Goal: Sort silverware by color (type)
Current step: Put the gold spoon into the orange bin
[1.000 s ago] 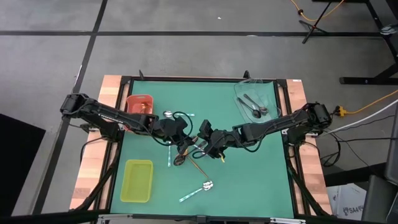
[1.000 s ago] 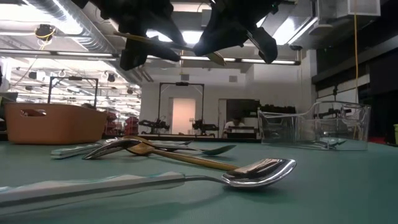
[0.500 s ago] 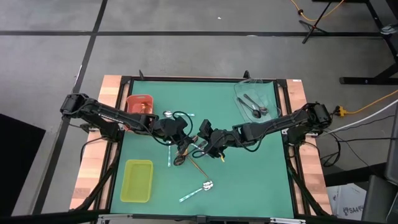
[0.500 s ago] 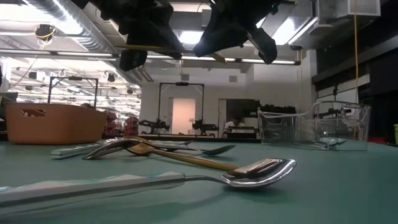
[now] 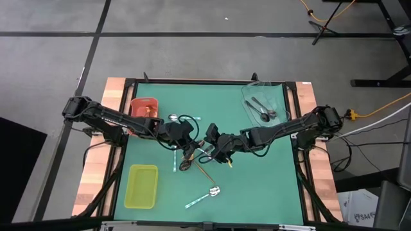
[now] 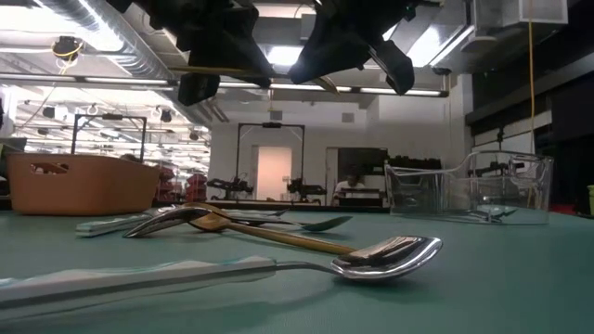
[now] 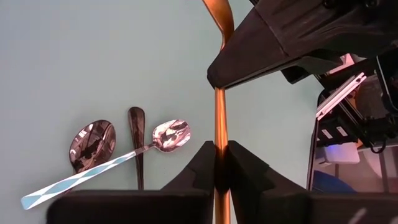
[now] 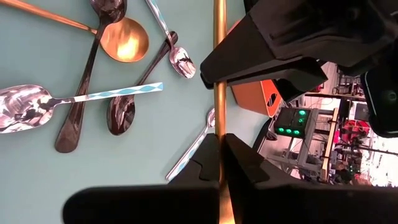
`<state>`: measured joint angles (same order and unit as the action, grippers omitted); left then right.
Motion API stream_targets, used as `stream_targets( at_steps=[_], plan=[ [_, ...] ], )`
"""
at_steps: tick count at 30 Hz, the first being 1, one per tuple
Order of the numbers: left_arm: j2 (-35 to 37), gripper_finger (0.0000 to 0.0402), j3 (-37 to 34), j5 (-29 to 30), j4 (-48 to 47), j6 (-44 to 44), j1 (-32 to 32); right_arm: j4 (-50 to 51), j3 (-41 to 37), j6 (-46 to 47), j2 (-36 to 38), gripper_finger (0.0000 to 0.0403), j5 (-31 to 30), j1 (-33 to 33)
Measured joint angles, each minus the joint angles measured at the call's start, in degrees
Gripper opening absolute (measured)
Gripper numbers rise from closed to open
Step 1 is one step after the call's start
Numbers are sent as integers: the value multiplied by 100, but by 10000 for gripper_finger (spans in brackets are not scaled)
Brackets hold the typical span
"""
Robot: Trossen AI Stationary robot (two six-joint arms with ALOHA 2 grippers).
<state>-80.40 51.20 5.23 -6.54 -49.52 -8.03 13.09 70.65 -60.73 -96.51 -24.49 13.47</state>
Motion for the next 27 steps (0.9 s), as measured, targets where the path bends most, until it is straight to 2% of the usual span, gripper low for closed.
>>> stream_targets(
  at_steps=[10,20,27],
  plan=[
    [0,22,0,-2,6,11,28,1,0,0,0,7,3,0],
    [2,21,0,-4,-18,16,225,-1,2,101,0,110,10,0],
    [58,21,0,-2,-264,177,636,54,2,754,0,127,8,7]
  ],
)
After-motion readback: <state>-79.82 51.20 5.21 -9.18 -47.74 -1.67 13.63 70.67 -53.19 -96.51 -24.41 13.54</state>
